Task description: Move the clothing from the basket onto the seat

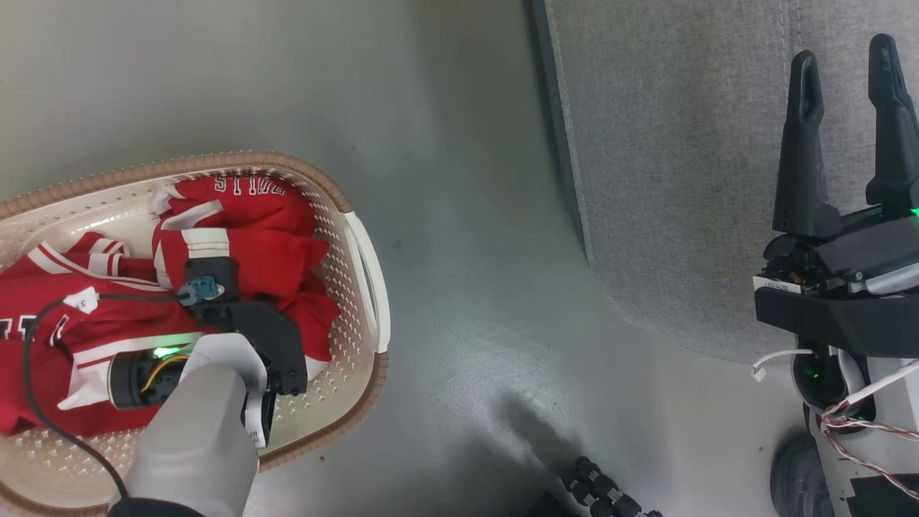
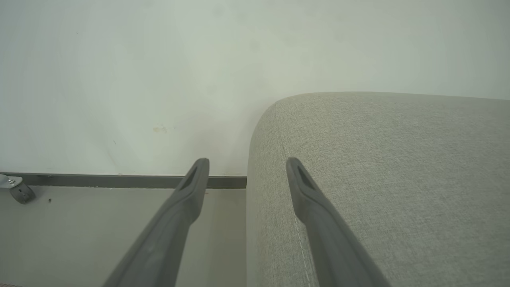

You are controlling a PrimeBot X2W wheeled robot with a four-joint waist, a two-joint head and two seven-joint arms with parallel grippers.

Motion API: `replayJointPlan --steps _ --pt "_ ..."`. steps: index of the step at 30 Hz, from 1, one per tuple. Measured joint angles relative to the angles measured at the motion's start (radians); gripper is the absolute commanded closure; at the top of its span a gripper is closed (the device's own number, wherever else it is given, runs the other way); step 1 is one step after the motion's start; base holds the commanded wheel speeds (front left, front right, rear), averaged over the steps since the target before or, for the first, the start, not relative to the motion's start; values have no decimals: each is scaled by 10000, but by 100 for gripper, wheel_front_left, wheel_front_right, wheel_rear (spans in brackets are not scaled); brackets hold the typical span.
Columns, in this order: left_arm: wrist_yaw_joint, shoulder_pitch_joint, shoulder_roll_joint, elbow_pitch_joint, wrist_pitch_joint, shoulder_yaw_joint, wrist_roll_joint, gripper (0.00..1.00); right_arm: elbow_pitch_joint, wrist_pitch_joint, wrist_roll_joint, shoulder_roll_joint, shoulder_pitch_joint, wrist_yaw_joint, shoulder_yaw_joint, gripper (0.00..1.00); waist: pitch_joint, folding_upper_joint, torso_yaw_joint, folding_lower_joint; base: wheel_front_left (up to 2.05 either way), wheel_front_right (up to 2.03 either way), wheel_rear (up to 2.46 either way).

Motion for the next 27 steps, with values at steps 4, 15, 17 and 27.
replayJointPlan --steps 4,15,17,27 --pt "2 -122 -15 136 -2 -4 0 100 12 0 -48 65 0 40 -29 0 15 -1 52 0 0 0 0" --pt "2 -151 -163 385 -282 -148 8 100 301 0 -280 69 0 169 -217 0 -311 -1 391 -1 0 0 0" --pt "2 -151 -176 407 -385 -171 8 100 376 0 -301 65 1 171 -236 0 -420 0 476 -1 0 0 0" --pt "-69 1 -293 502 -1078 -351 -2 100 1016 0 -407 -75 74 314 -267 0 -1141 -1 1002 -1 0 0 0"
